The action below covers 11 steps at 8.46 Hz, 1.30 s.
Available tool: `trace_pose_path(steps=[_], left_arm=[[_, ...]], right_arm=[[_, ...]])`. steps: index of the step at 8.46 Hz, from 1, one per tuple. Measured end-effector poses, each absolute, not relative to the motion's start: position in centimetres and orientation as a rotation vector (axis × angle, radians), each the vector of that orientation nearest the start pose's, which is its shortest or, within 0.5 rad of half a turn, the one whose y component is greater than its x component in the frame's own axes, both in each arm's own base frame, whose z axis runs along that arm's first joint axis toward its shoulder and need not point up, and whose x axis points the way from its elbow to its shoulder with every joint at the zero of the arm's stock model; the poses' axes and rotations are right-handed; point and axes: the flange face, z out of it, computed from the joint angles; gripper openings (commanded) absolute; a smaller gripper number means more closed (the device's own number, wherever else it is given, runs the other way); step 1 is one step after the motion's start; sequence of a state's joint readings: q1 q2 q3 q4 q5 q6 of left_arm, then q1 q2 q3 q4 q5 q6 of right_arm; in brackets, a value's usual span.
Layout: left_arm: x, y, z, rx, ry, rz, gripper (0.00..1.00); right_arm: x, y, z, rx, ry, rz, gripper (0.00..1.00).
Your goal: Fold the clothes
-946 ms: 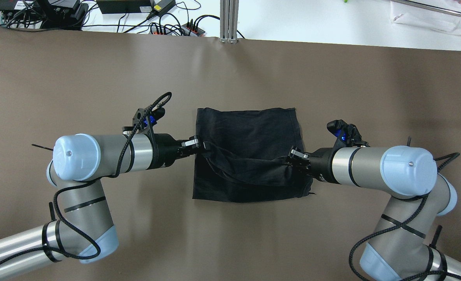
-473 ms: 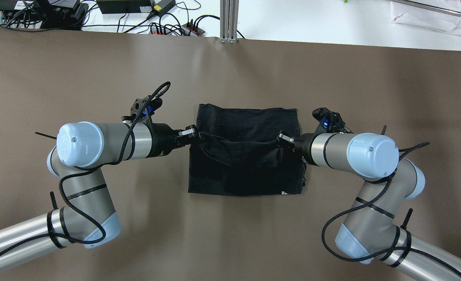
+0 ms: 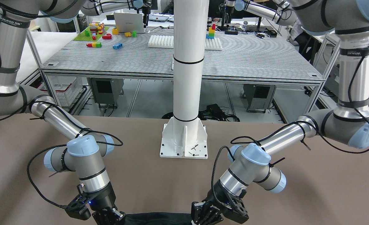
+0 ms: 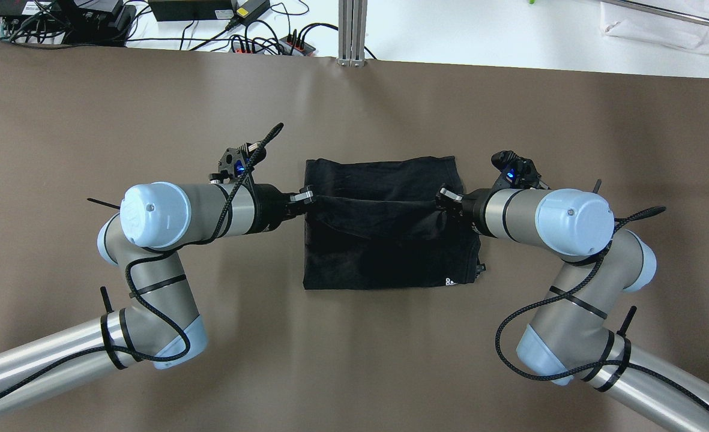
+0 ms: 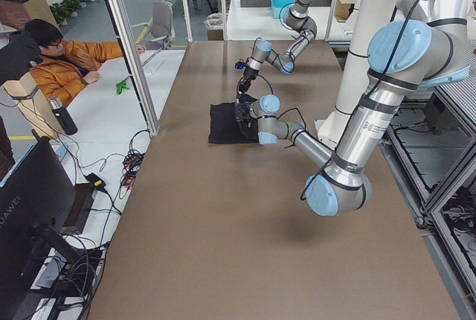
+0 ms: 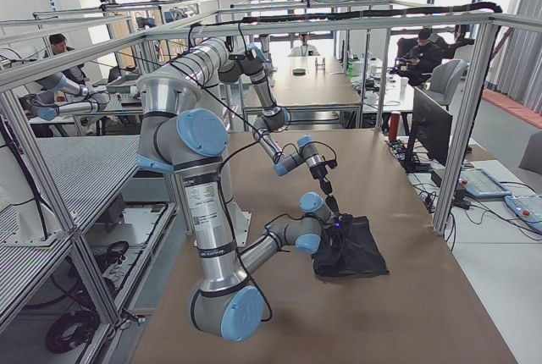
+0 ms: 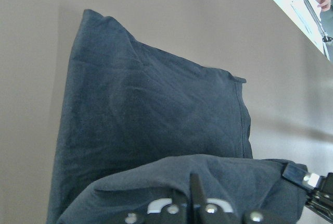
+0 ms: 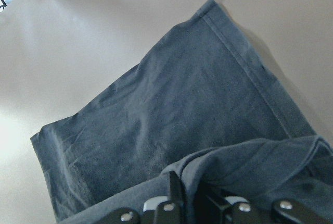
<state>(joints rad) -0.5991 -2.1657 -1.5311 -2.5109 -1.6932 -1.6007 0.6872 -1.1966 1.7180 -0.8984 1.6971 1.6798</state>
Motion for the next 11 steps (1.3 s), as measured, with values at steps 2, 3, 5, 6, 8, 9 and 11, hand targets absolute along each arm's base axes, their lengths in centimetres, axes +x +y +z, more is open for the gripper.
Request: trace_pose_path(steps=[2, 3, 5, 6, 8, 9, 11], left_arm=[[49.6, -48.7, 21.4, 0.336, 1.466, -0.423, 0.92], [49.8, -48.9, 20.6, 0.34, 1.476, -0.431, 0.94], [49.9, -49.4, 18.7, 0.361, 1.492, -0.459, 0.94], [49.7, -49.7, 18.4, 0.37, 1.493, -0.465, 0.94], [48.5, -51.4, 18.9, 0.395, 1.475, -0.485, 0.94], [47.9, -52.6, 19.5, 0.404, 1.457, -0.499, 0.94], [45.9, -55.2, 20.8, 0.416, 1.426, -0.504, 0.94]], right_arm=[[-40.1, -49.4, 30.4, 0.245, -1.2, 0.633, 0.93], [-40.1, -49.5, 30.3, 0.247, -1.2, 0.634, 0.93], [-40.2, -49.7, 30.2, 0.253, -1.198, 0.629, 0.93], [-40.1, -49.9, 30.1, 0.259, -1.197, 0.622, 0.94], [-39.7, -50.0, 29.5, 0.269, -1.209, 0.605, 0.94], [-39.9, -50.0, 28.6, 0.269, -1.221, 0.599, 0.94], [-42.8, -48.2, 27.7, 0.246, -1.213, 0.552, 0.94]])
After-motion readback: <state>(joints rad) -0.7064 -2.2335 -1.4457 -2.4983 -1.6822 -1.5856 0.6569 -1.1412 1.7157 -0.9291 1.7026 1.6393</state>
